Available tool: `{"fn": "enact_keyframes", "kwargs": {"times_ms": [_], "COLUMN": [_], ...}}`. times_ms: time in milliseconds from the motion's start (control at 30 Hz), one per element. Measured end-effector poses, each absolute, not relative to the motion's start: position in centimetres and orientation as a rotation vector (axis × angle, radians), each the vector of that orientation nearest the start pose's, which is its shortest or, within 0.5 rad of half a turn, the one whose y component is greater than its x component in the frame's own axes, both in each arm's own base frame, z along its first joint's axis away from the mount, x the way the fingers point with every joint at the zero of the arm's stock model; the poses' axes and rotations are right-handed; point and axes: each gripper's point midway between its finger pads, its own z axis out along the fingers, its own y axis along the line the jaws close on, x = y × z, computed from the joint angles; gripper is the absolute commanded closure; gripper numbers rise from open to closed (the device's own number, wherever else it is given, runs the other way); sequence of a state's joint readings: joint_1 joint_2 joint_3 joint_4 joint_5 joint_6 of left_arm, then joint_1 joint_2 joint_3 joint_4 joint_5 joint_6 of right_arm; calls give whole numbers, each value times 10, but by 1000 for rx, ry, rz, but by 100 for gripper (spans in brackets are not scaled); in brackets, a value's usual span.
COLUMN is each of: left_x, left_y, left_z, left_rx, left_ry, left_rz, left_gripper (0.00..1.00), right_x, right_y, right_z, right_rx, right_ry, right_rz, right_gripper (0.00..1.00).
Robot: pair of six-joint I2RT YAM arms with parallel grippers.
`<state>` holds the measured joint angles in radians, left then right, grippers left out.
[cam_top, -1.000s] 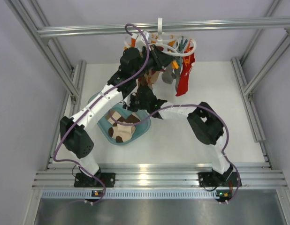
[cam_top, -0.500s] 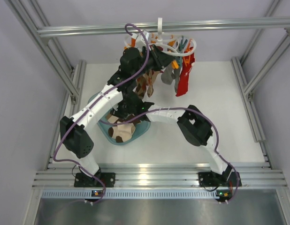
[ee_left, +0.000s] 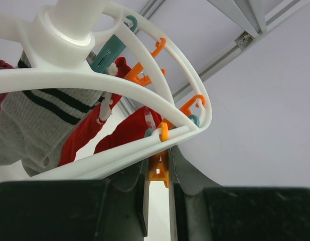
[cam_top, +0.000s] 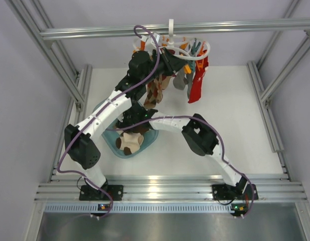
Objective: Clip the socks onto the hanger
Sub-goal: Pick up the sock from the bin.
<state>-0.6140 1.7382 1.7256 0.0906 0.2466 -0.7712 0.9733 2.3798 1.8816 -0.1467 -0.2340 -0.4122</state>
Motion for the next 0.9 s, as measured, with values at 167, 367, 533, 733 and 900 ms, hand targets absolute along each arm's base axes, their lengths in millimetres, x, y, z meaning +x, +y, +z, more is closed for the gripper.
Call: {"fn": "enact_keyframes", "kwargs": {"times_ms": [167,367,533,733,900], "left_x": [407,408,408,408,407], "left_y": [-374,-374,-374,-375,-375], "left_z": [419,420,420,420,420], "left_rx": [89,88,84,77,75], "left_ry": [1637,1637,1638,1640,1640], "left_rz": [-1277,-1278,-1281,-1288,-1290], "left_gripper": [100,100,100,100,100], "right_x": [328,328,318,308,316], "right_y": [530,532,517,490,487], "right_z": [47,50,53,69,106], "right_rx": [-1609,-1605,-1510,-1302,-1093], "right_ry": [1657,1631,1644,1632,1539], "right_rz": [539,551,628,726,793], "right_gripper": [83,100,100,100,100]}}
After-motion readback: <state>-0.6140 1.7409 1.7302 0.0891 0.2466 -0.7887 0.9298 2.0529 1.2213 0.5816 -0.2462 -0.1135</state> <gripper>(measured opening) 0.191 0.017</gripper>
